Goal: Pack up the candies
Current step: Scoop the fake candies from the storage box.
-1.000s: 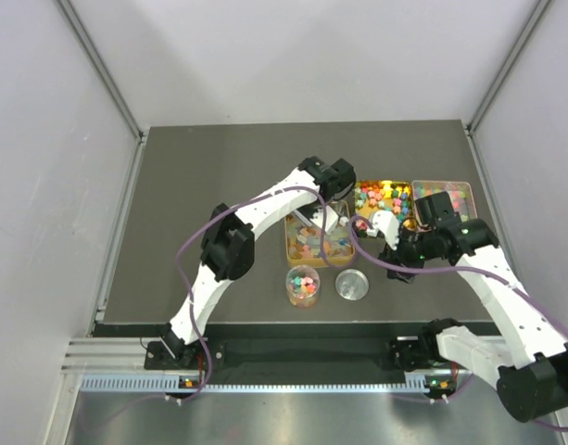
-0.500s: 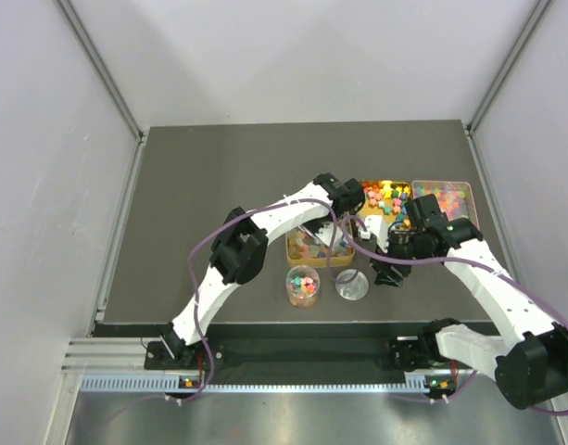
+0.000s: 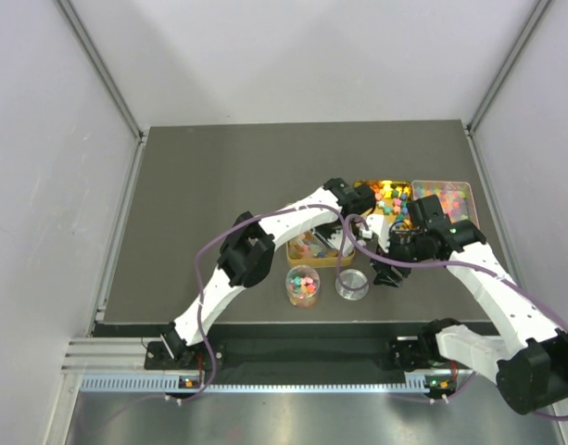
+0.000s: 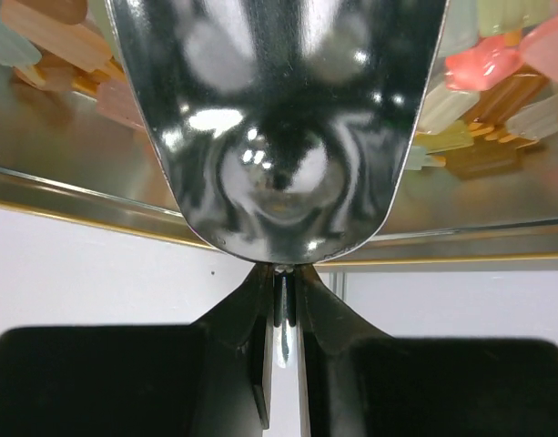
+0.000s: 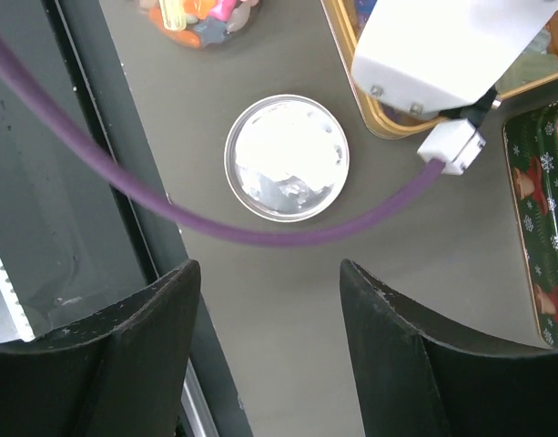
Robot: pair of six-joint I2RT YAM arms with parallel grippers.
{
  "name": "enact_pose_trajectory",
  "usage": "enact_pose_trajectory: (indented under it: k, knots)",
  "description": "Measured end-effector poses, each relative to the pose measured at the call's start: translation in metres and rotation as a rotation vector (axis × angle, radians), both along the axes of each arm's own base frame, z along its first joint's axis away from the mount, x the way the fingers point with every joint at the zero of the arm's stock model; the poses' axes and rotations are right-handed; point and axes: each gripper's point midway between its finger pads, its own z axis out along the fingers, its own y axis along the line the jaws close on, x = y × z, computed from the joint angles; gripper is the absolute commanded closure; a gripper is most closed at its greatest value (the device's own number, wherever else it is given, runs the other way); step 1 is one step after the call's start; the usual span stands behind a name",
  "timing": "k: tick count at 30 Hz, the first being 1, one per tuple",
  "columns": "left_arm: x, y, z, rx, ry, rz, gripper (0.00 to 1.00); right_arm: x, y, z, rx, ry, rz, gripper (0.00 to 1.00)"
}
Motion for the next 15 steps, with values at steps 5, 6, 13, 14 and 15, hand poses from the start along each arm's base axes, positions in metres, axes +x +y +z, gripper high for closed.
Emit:
enact_pose_trajectory:
  k: [5,6,13,14,15]
  knots:
    - [-0.008,-0.007,-0.007,-0.044,0.057,0.000,1.00,0.000,0.001,0.000,0.004,0.010,-0.015,0.37]
    - [-0.011,-0.008,-0.009,-0.056,0.071,0.001,1.00,0.000,0.001,0.000,0.004,0.012,-0.018,0.37]
    - [-0.023,-0.011,-0.023,-0.166,0.205,0.063,1.00,0.003,0.001,0.004,0.007,0.007,-0.022,0.37]
    - [-0.024,-0.009,-0.026,-0.186,0.229,0.082,1.00,0.005,0.002,0.006,0.009,-0.002,-0.021,0.37]
    - [-0.024,-0.008,-0.028,-0.207,0.253,0.098,1.00,0.009,0.003,0.009,0.012,-0.015,-0.021,0.37]
